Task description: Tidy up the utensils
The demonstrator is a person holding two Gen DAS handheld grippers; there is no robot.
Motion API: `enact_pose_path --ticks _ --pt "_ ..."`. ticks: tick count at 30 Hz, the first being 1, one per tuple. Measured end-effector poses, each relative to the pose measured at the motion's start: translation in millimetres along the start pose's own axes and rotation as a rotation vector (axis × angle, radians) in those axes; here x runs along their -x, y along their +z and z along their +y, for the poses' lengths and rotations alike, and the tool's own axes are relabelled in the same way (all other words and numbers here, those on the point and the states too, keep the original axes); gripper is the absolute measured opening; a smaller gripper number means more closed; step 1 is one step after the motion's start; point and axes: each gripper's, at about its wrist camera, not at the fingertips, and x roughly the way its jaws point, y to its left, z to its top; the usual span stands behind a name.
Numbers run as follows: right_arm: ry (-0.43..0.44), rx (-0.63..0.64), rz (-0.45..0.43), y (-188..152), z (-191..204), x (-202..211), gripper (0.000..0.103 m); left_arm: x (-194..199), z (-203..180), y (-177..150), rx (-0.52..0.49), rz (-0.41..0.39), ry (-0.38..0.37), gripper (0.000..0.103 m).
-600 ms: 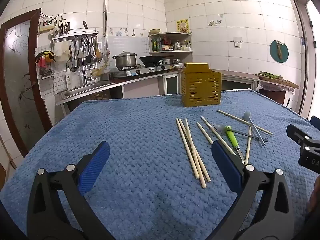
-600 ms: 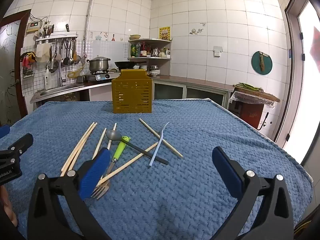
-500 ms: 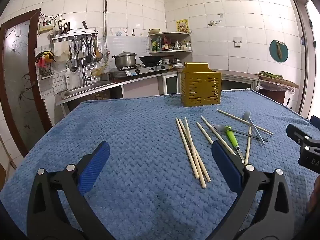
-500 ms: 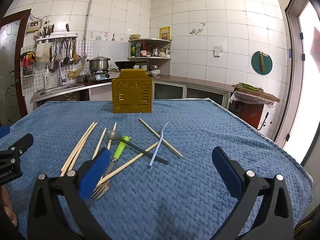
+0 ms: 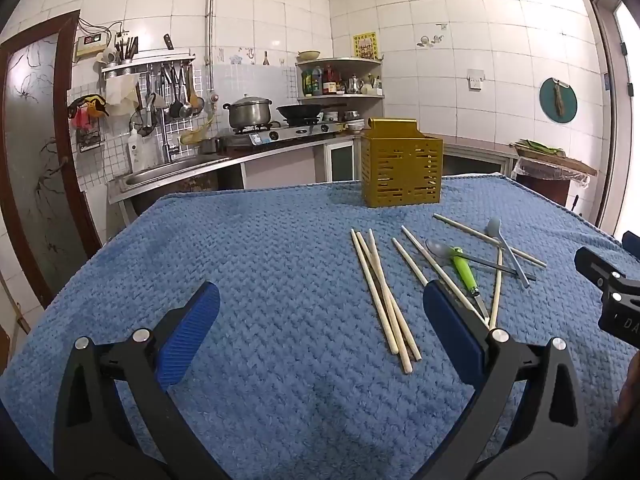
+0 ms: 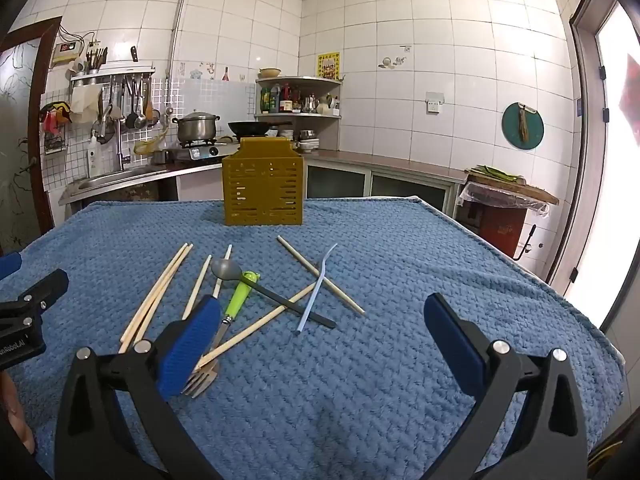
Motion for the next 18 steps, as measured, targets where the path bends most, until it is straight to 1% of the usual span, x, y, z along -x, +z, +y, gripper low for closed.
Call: enact_pose_path --ticks 18 --pt "0.003 -0.003 0.005 0.5 -1.8 0.1 0.099 -4.1 -0.7 0.1 0.003 0.013 -0.004 0.098"
